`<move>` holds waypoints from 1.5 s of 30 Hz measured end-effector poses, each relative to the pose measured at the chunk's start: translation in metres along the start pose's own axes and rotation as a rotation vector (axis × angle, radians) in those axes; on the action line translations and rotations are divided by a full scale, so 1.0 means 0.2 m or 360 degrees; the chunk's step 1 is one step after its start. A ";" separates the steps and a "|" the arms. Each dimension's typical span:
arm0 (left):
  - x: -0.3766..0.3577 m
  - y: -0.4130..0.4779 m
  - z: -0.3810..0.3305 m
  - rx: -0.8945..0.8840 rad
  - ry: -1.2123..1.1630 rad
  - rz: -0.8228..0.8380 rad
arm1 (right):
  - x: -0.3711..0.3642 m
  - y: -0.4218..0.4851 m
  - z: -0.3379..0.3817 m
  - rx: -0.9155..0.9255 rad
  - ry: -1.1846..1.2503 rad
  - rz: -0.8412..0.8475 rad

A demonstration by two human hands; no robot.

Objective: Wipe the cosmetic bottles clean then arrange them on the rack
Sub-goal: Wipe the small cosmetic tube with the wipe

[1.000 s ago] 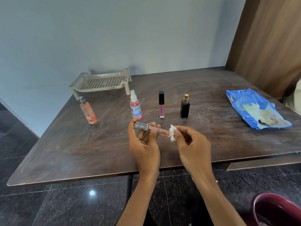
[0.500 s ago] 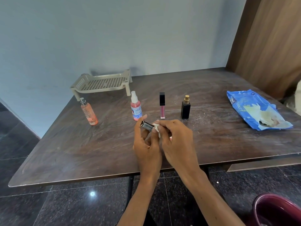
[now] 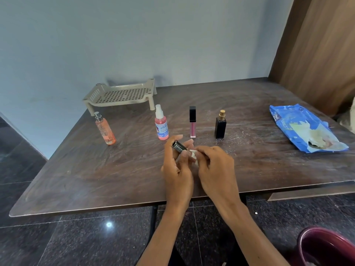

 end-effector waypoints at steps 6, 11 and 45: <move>0.01 -0.01 -0.01 -0.0070 -0.0009 0.0035 | -0.01 0.05 0.08 0.0116 0.0114 -0.0025; 0.01 -0.01 -0.01 0.0027 -0.0067 0.0025 | 0.00 -0.03 -0.08 0.0059 -0.0094 0.0090; 0.54 0.75 -0.01 -0.0223 0.0704 -0.0408 | -0.01 -0.02 -0.17 0.0177 0.0051 -0.0142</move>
Point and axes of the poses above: each hand's wrist, its own y-axis towards the middle knuckle, its own x-axis out of the back of the hand, z = x × y, the point moved 1 cm from there along y, towards the middle knuckle, and after that the axes turned 10 degrees about x, right-handed, at the moved point
